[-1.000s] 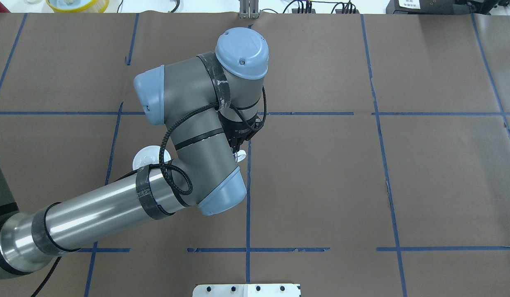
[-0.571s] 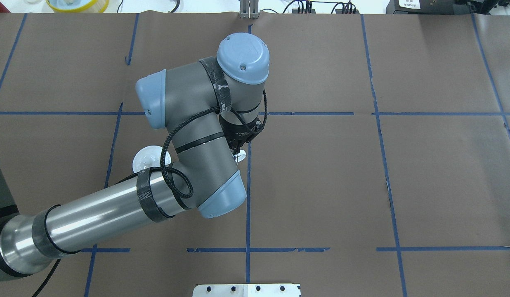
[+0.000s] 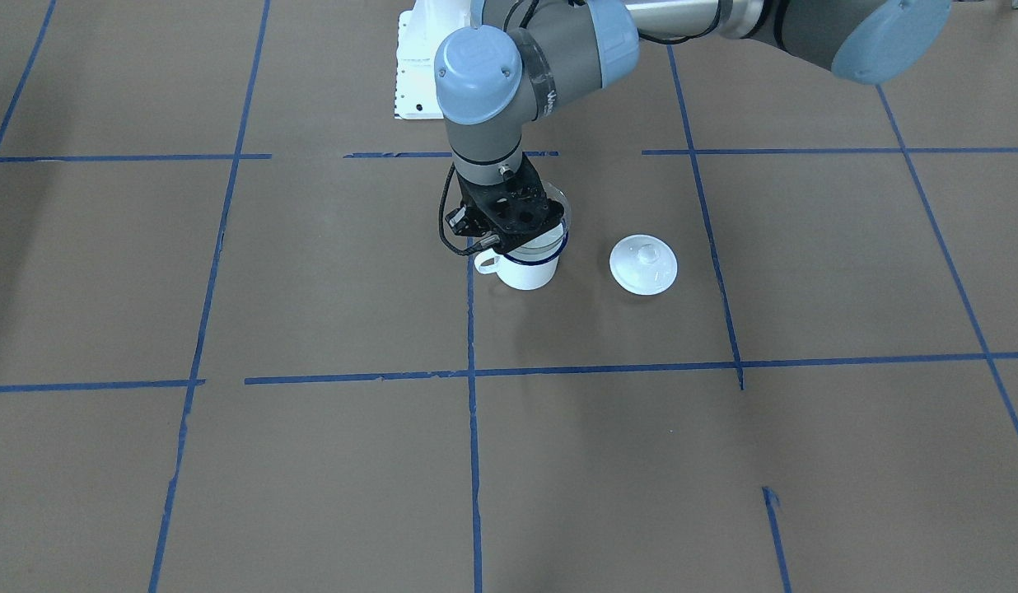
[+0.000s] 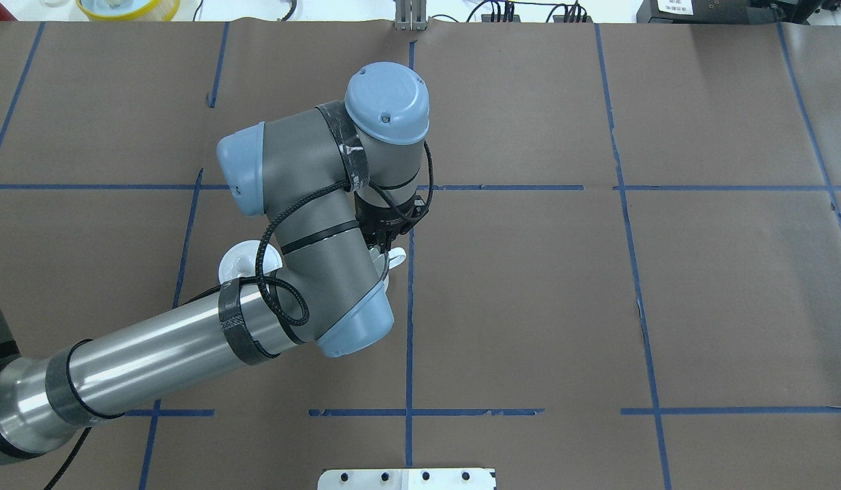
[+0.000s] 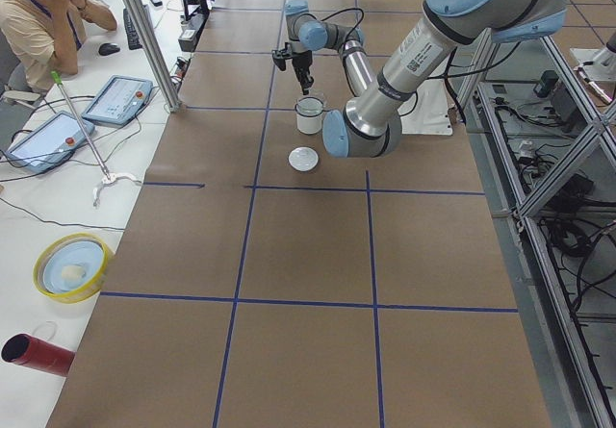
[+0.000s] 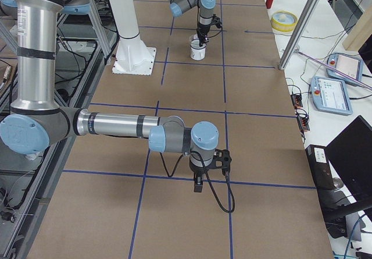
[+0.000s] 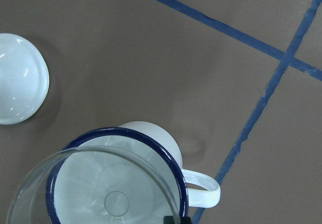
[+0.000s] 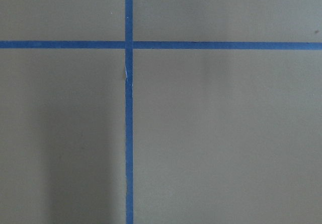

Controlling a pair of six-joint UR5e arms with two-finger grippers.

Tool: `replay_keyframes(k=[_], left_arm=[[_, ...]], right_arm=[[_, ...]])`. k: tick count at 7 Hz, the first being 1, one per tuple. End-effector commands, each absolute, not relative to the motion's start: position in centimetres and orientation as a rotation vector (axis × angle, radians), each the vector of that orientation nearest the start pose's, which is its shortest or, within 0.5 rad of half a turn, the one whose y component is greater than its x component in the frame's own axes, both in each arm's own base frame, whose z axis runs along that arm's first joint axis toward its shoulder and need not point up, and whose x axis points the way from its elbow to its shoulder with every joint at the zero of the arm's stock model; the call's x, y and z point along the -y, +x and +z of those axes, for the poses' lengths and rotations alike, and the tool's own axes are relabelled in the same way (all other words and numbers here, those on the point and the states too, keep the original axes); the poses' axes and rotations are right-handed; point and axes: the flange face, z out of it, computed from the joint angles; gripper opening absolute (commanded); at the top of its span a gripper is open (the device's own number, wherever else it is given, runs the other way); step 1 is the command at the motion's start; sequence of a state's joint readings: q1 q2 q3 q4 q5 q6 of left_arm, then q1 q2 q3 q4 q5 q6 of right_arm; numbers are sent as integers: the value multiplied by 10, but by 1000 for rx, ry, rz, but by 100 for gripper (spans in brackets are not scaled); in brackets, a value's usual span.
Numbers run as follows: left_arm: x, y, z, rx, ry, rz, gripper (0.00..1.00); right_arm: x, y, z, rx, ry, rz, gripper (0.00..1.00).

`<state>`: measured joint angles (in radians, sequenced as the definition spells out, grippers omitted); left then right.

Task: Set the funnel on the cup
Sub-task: 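Lower the funnel into the mug opening and release it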

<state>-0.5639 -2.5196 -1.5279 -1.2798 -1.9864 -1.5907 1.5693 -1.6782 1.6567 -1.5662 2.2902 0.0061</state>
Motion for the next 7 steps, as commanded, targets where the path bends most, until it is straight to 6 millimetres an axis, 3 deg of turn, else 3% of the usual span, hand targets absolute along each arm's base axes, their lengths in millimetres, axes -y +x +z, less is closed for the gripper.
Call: replay_keyframes(k=[1, 2, 3, 4, 5, 6, 7], left_arm=[[465, 560, 119, -697, -226, -431, 42], [465, 560, 121, -694, -228, -433, 74], [465, 560, 121, -695, -226, -433, 100], [464, 556, 117, -703, -218, -432, 100], [465, 528, 101, -755, -194, -438, 100], [460, 488, 105, -803, -139, -383, 100], [460, 431, 120, -844, -57, -316, 100]], right_arm=[[445, 67, 670, 719, -19, 10, 100], [445, 67, 670, 719, -19, 10, 100], [445, 67, 670, 719, -19, 10, 100], [445, 67, 670, 719, -19, 10, 100], [445, 67, 670, 719, -19, 10, 100], [445, 67, 670, 719, -19, 10, 100], [445, 67, 670, 719, -19, 10, 100]])
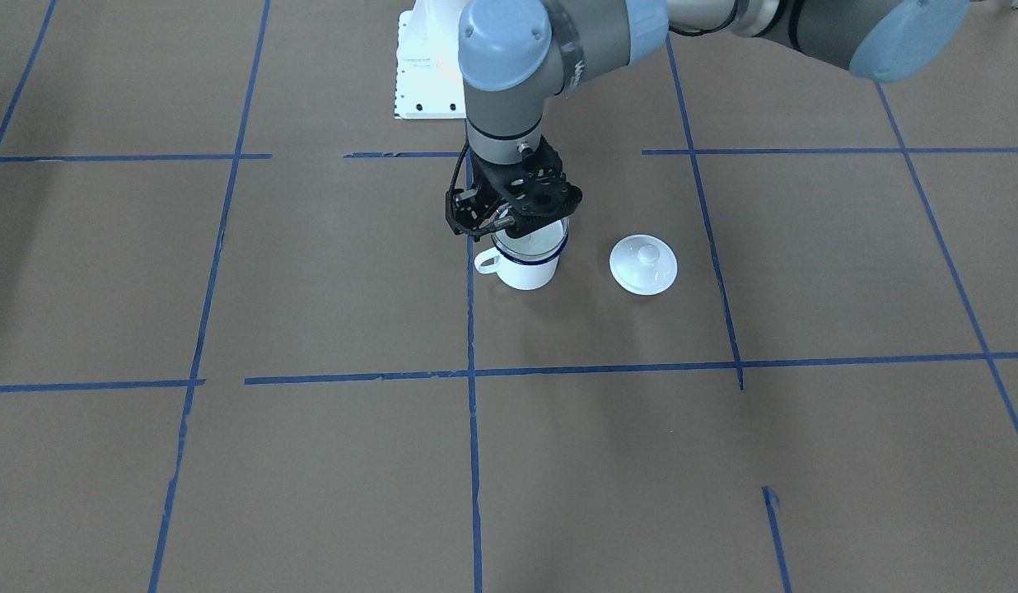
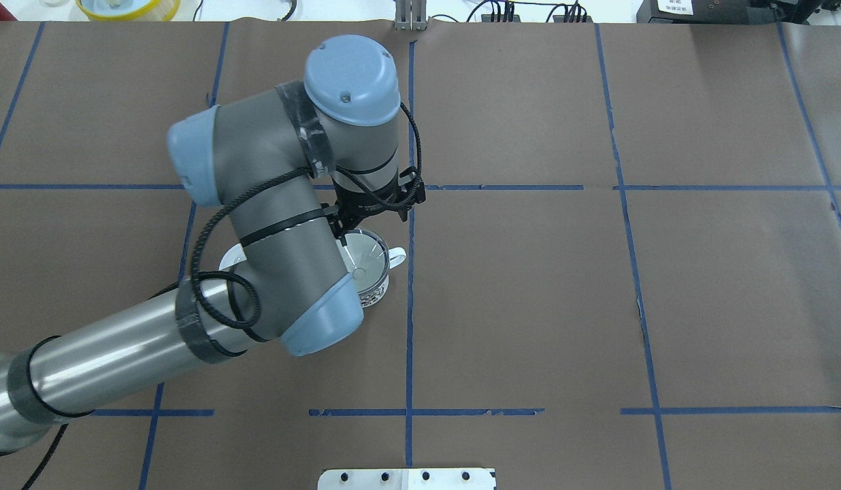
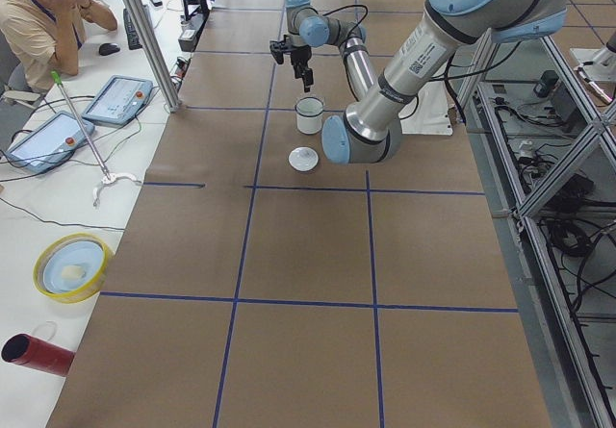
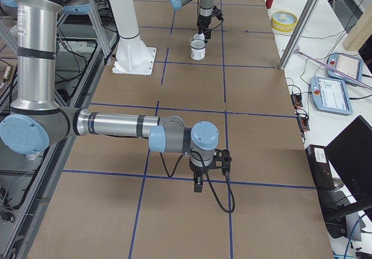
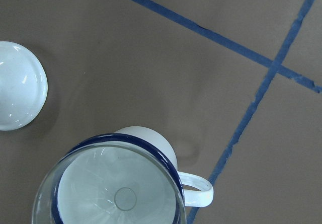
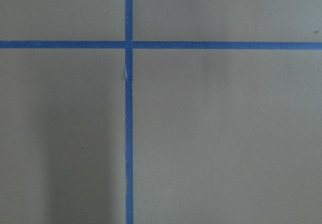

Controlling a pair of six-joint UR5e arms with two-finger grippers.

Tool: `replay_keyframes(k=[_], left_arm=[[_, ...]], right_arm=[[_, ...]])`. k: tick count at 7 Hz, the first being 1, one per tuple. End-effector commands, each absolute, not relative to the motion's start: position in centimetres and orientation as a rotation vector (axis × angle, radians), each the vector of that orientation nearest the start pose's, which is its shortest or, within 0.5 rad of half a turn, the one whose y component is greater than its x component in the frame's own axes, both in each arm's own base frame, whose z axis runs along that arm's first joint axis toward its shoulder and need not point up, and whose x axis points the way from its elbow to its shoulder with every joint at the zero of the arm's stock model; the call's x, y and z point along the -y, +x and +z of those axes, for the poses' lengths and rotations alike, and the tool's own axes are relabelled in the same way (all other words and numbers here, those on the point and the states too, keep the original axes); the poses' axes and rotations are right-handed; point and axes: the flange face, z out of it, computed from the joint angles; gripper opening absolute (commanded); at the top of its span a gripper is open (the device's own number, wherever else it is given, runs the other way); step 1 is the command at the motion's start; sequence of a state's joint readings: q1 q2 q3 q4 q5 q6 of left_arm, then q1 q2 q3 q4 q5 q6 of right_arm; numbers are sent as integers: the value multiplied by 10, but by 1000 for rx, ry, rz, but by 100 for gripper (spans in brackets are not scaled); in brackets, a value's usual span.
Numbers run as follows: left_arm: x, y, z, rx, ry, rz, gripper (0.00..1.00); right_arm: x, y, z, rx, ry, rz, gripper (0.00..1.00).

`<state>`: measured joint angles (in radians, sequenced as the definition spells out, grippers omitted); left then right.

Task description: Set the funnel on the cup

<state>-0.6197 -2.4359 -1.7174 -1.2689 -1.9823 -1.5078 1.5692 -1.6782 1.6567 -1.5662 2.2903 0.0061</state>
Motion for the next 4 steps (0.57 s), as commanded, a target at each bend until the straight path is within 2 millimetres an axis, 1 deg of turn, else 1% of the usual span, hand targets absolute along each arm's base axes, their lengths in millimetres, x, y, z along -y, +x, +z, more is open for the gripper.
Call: replay_keyframes(k=[1, 2, 3, 4], left_arm=[[472, 373, 141, -855, 39, -254, 100], [485, 318, 165, -835, 140, -158, 100], [513, 258, 212, -760, 221, -55, 100], [529, 198, 280, -721, 209, 77, 100]], right_arm=[[445, 67, 670, 719, -19, 10, 100], [445, 67, 670, 719, -19, 10, 100], [445, 67, 670, 719, -19, 10, 100], [445, 67, 670, 719, -19, 10, 100]])
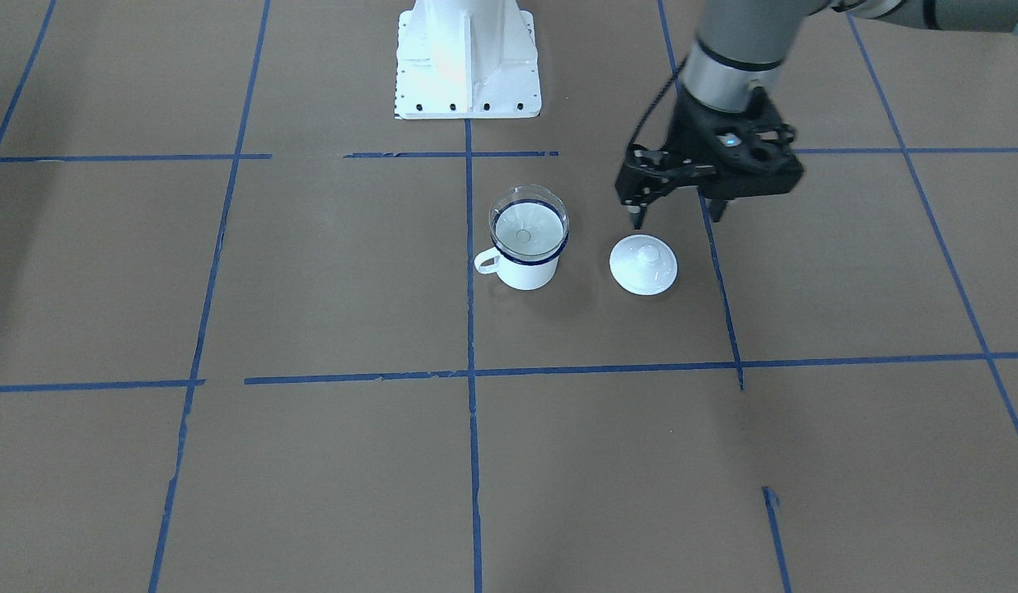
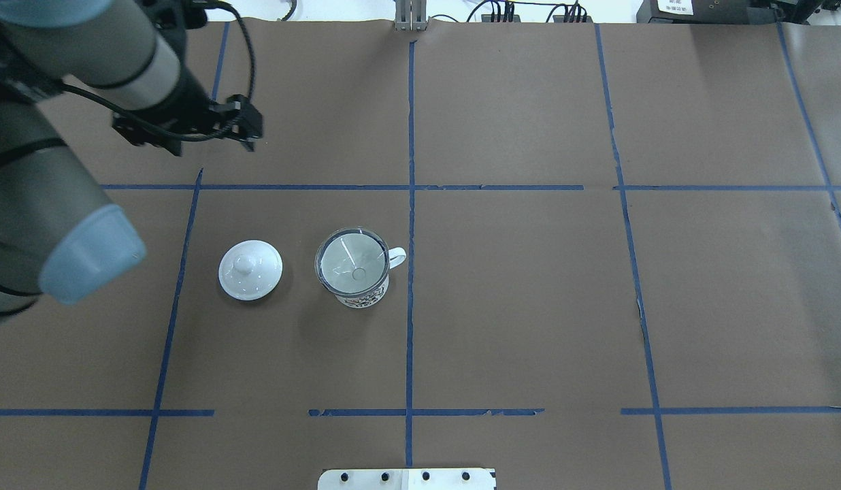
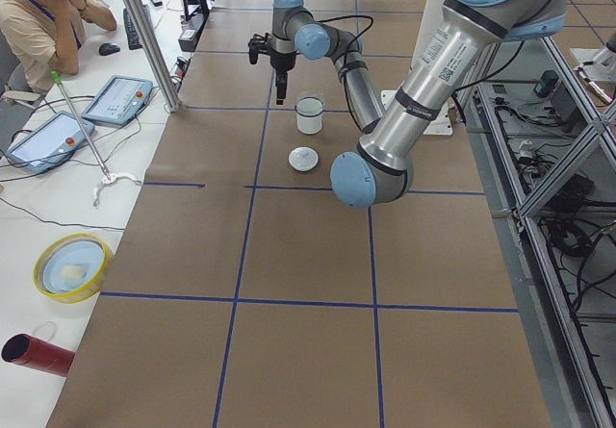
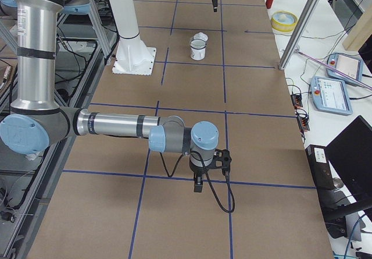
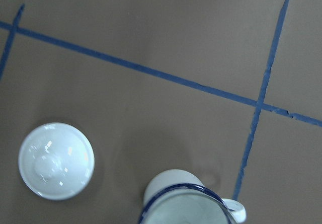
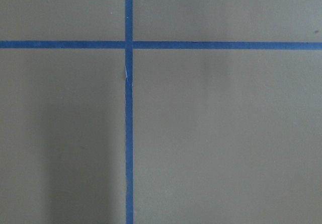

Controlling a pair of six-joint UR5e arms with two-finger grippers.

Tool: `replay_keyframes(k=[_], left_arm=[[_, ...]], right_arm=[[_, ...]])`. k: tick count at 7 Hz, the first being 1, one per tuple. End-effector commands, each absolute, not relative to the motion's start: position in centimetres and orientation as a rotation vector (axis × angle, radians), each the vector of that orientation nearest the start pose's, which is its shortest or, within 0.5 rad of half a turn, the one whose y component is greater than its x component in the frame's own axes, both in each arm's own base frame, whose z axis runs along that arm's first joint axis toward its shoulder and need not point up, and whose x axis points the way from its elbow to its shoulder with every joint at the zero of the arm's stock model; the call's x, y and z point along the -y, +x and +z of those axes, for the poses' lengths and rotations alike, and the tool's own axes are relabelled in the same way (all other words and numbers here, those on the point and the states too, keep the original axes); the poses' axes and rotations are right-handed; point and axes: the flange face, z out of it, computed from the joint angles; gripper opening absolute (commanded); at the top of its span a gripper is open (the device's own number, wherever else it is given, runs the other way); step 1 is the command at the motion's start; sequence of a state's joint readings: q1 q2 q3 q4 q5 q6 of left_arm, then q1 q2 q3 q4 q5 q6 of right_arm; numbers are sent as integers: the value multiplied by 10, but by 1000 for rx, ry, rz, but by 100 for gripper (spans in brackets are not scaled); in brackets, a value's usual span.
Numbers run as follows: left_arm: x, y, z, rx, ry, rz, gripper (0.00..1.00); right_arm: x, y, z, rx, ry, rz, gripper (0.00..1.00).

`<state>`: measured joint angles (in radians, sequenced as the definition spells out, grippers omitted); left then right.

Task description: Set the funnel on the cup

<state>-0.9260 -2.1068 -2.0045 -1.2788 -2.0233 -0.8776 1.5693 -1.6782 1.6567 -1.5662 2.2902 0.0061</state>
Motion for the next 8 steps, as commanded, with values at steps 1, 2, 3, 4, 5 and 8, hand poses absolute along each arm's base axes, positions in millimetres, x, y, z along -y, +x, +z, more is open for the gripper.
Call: replay_keyframes(k=[1, 2, 3, 4, 5, 8], left_arm=[[538, 103, 353, -695, 249, 190, 100], [545, 25, 414, -669, 242, 200, 100], [559, -33, 465, -639, 218, 191, 100], [565, -74, 521, -643, 152, 157, 100], [555, -79, 579, -657, 42, 104, 100], [511, -74, 647, -750, -32, 71, 100]], right_arm=[[445, 67, 670, 719, -19, 10, 100], [445, 67, 670, 719, -19, 10, 100], [445, 67, 670, 719, -19, 10, 100], [445, 67, 670, 719, -19, 10, 100], [445, 67, 670, 719, -19, 10, 100], [445, 67, 671, 719, -20, 11, 100]])
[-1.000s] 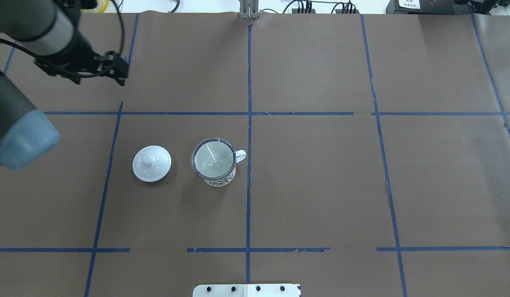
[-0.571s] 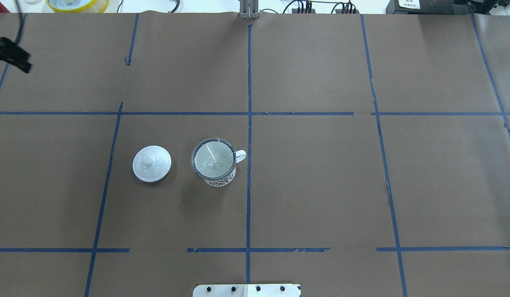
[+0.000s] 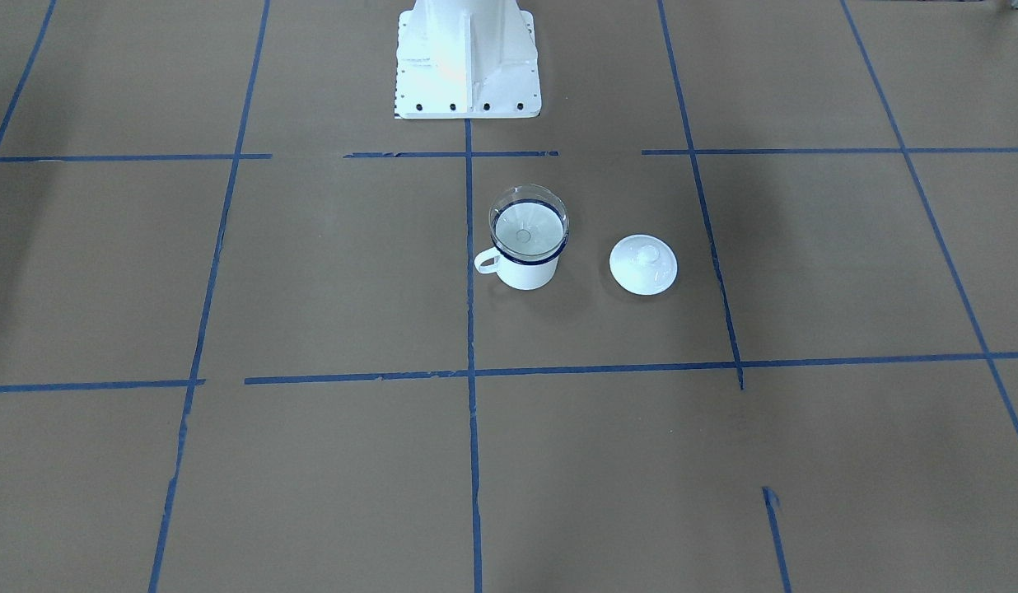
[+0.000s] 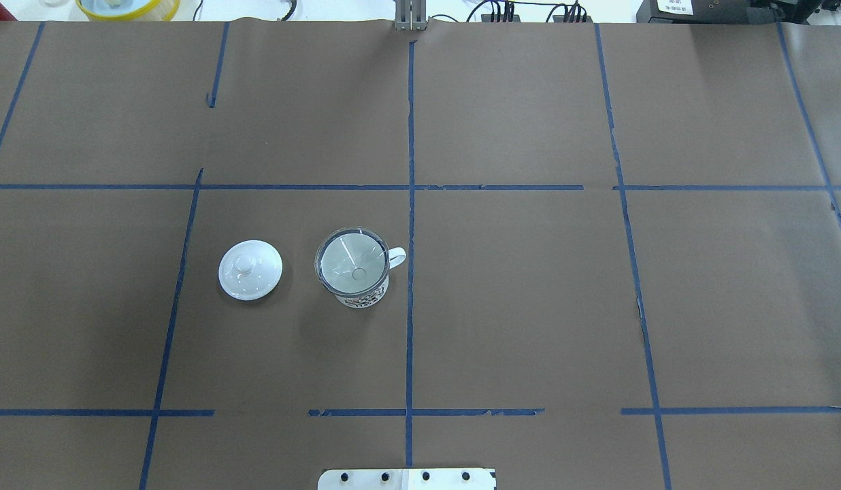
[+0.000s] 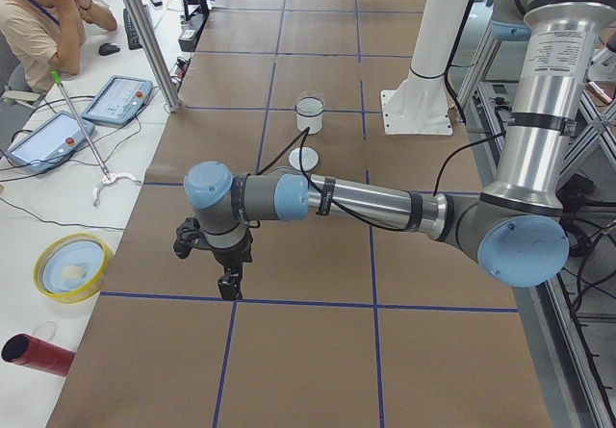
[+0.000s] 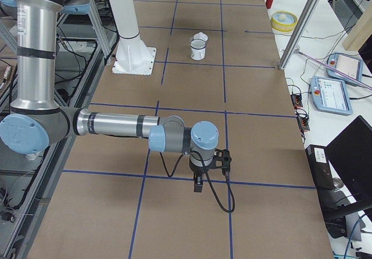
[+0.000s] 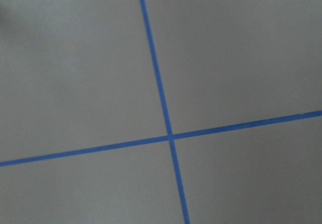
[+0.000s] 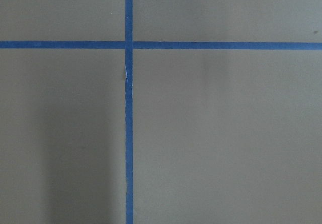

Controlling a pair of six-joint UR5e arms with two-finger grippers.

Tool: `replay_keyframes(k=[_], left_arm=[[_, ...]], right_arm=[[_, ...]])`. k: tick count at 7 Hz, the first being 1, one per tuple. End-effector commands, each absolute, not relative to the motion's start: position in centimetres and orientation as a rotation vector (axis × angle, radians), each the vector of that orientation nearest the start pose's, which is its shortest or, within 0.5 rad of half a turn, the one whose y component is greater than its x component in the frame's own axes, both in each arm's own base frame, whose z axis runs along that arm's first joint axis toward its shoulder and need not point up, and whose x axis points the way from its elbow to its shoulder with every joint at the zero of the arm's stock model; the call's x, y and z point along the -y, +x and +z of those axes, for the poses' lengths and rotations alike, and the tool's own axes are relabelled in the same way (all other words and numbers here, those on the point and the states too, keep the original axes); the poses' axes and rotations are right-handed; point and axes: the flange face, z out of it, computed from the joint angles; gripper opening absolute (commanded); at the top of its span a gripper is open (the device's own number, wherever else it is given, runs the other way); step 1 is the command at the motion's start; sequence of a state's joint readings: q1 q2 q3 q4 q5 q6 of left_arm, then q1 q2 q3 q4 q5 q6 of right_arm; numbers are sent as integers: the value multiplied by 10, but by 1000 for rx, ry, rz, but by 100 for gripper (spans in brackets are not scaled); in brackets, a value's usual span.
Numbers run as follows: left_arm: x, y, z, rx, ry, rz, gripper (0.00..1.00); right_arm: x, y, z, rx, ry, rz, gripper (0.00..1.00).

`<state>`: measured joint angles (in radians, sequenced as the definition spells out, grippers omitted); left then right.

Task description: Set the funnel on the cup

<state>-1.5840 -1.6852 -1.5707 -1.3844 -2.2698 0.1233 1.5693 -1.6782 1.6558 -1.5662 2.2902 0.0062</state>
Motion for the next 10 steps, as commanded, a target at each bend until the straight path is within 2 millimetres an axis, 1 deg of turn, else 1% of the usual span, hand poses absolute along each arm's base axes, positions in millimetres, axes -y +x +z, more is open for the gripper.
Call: replay_keyframes(k=[1, 2, 3, 4, 5, 6, 8, 10], left_arm=[[493, -69, 655, -813, 22, 89, 100], [490, -69, 655, -833, 52, 96, 100], [492, -68, 652, -829, 48, 91, 100], [479, -68, 665, -832, 26, 82, 100], [476, -68, 667, -834, 33, 89, 100], [479, -68, 669, -826, 28, 86, 100], [476, -69, 667, -830, 33, 85, 100], [477, -69, 665, -827, 35, 84, 100]], right_arm=[[445, 67, 671, 719, -20, 11, 100], [445, 67, 670, 719, -19, 10, 100], [445, 67, 671, 719, -20, 11, 100], [445, 67, 670, 719, -19, 10, 100], [445, 67, 670, 719, -19, 10, 100], [445, 67, 671, 719, -20, 11, 100], [445, 67, 671, 719, -20, 11, 100], [445, 67, 670, 719, -19, 10, 100]])
